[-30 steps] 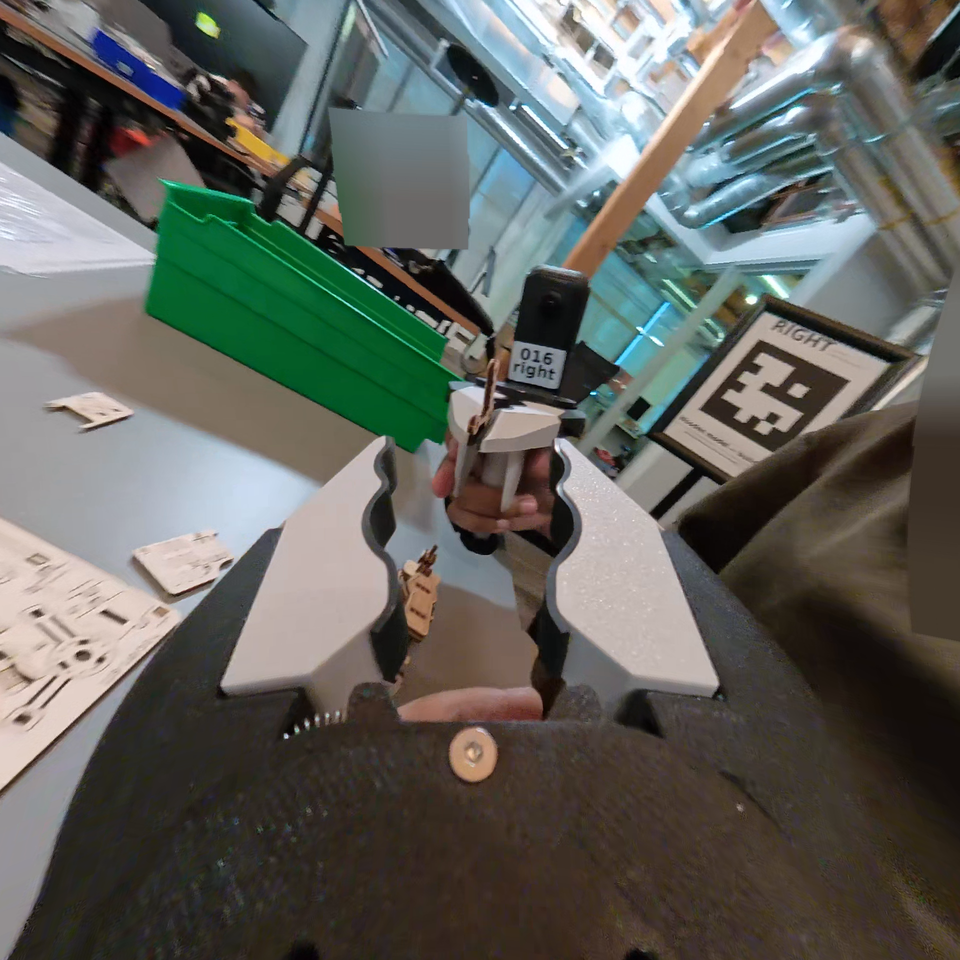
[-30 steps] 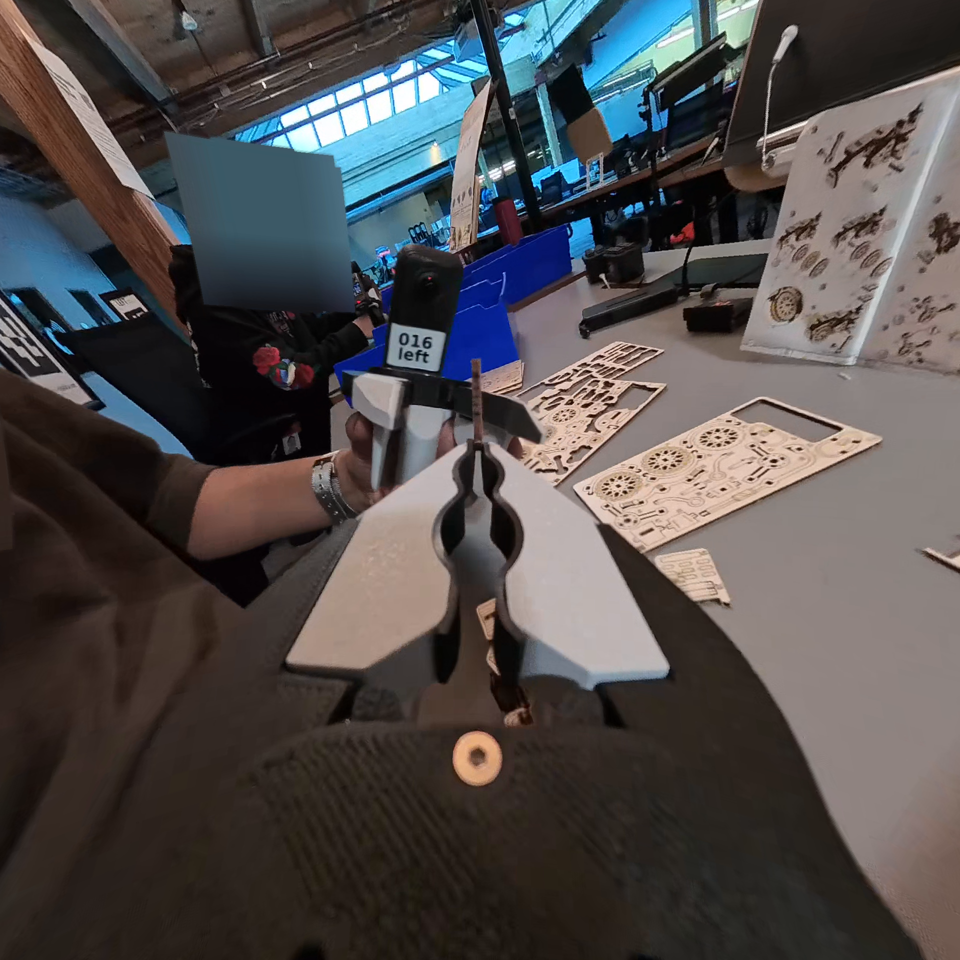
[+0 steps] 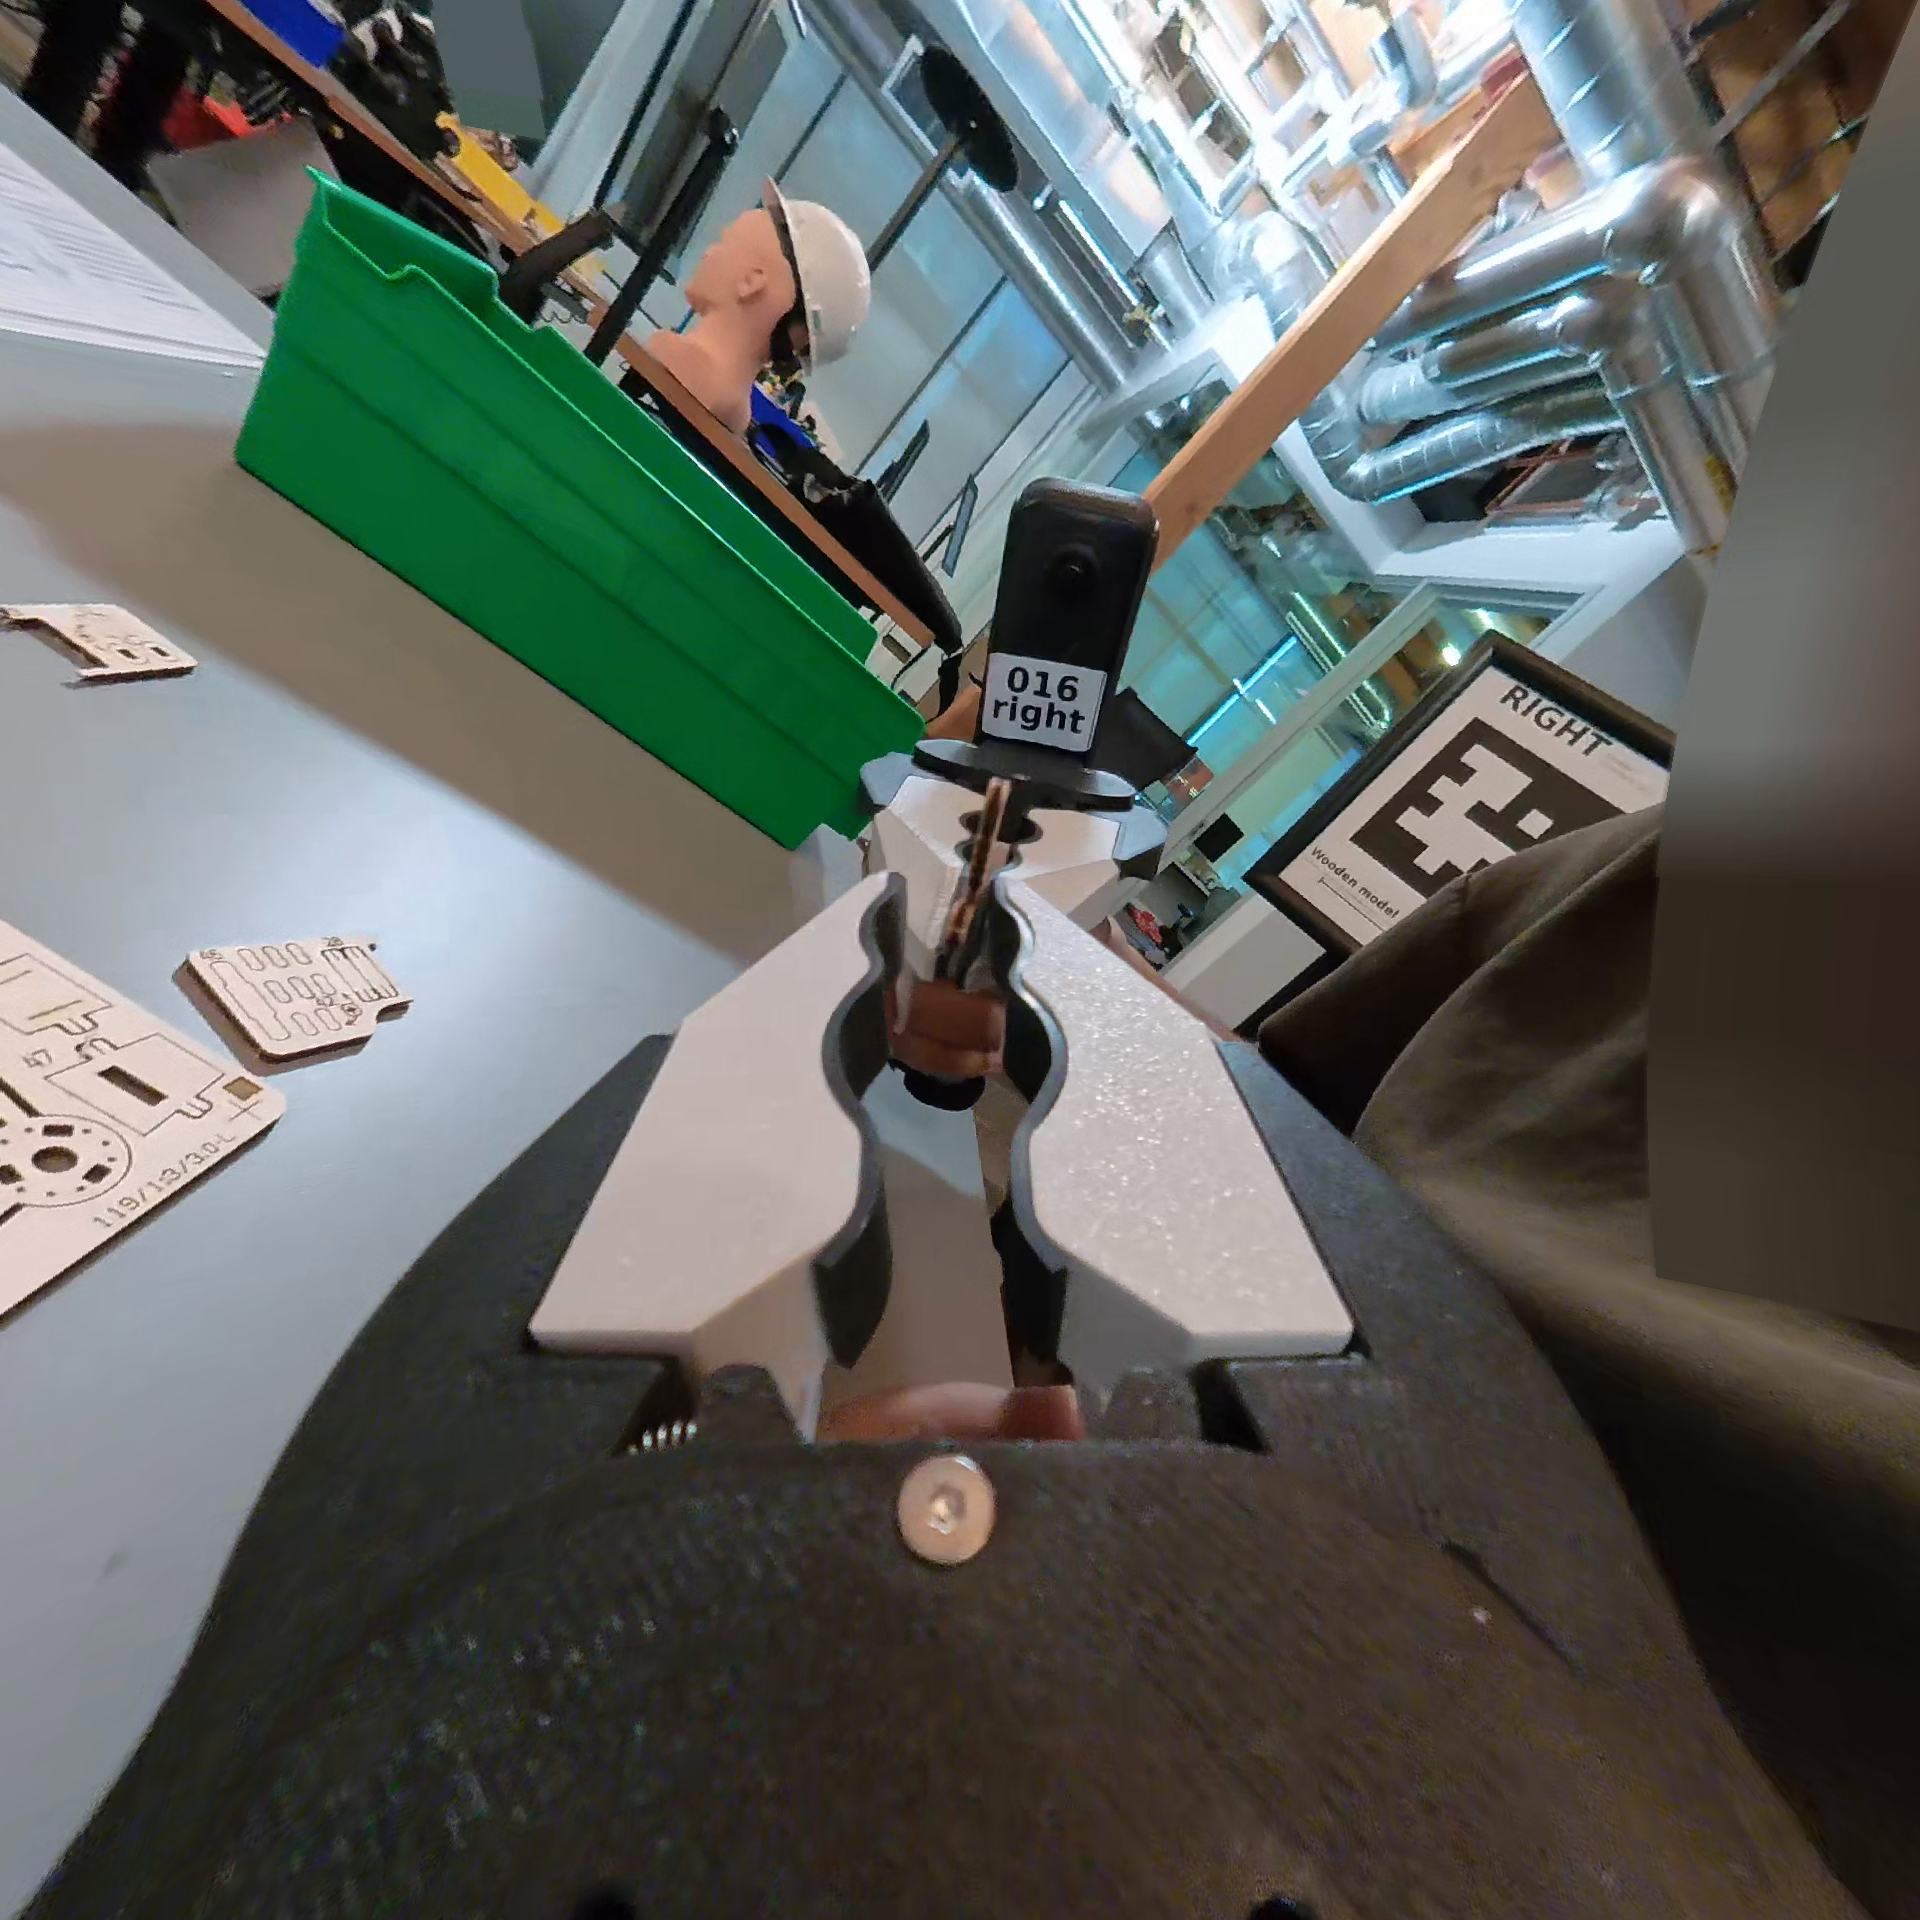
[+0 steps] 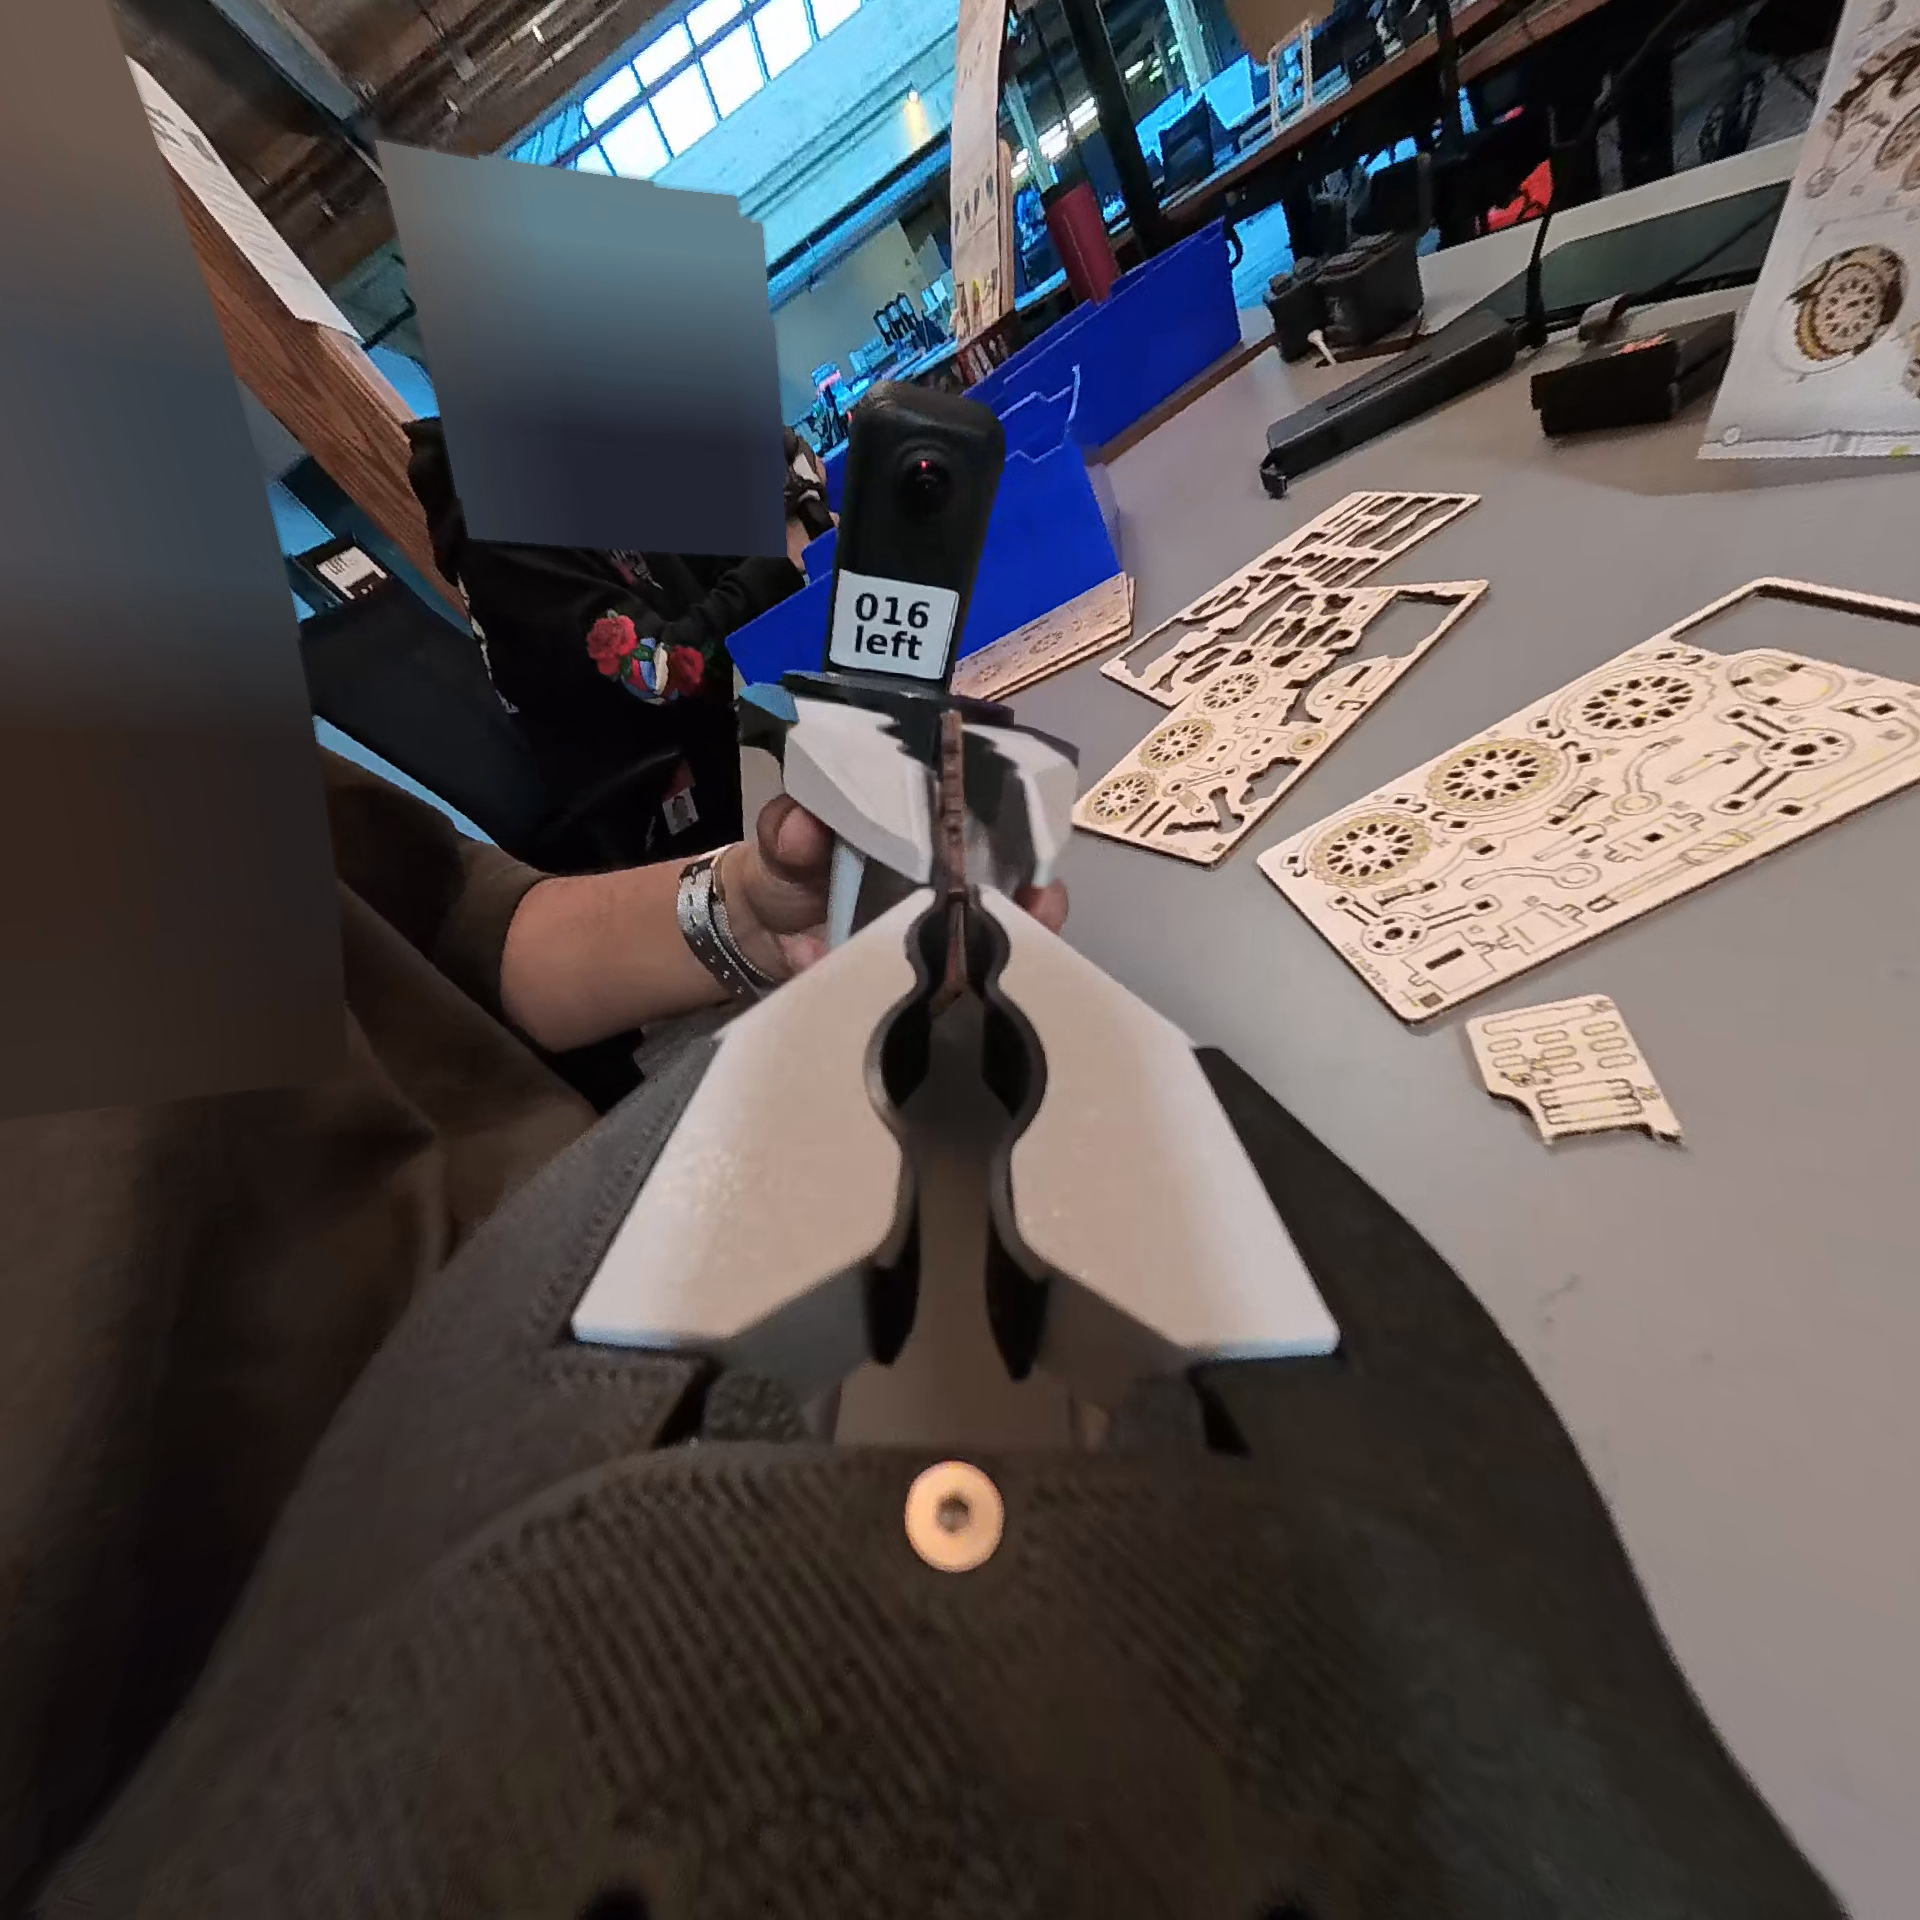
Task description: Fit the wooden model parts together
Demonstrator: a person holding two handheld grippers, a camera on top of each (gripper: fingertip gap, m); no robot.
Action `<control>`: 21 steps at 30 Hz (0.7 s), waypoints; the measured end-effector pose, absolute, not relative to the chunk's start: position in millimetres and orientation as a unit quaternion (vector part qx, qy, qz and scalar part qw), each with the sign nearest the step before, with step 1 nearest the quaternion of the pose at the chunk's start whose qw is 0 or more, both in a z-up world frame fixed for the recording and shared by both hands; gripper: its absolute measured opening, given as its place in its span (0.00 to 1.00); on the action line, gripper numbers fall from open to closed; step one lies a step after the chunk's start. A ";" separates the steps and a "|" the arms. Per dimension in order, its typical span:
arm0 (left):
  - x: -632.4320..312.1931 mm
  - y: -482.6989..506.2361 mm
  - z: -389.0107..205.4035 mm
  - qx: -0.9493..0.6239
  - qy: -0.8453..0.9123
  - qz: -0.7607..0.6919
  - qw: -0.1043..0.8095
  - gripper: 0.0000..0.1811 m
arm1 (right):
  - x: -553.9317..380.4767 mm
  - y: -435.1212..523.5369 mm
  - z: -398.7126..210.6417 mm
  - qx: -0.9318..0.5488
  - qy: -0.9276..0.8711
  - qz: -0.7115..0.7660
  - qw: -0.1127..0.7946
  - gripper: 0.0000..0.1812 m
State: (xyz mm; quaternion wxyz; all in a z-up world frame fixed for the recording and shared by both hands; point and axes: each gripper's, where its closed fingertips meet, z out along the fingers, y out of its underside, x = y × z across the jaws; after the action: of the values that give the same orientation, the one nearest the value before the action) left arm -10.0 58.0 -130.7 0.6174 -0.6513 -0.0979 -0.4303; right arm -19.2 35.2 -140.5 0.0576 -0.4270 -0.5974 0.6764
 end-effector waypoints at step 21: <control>-1.9 47.8 -122.8 -0.623 -0.088 -0.495 0.599 0.00 | -17.7 35.0 -145.3 -0.423 -0.605 0.672 0.054 0.15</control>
State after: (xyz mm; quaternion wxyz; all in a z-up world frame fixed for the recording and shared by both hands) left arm -1.9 47.8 -122.8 0.5991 -0.6230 -0.0875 -0.4953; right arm -17.7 35.0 -145.3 0.0539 -0.4232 -0.6048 0.6724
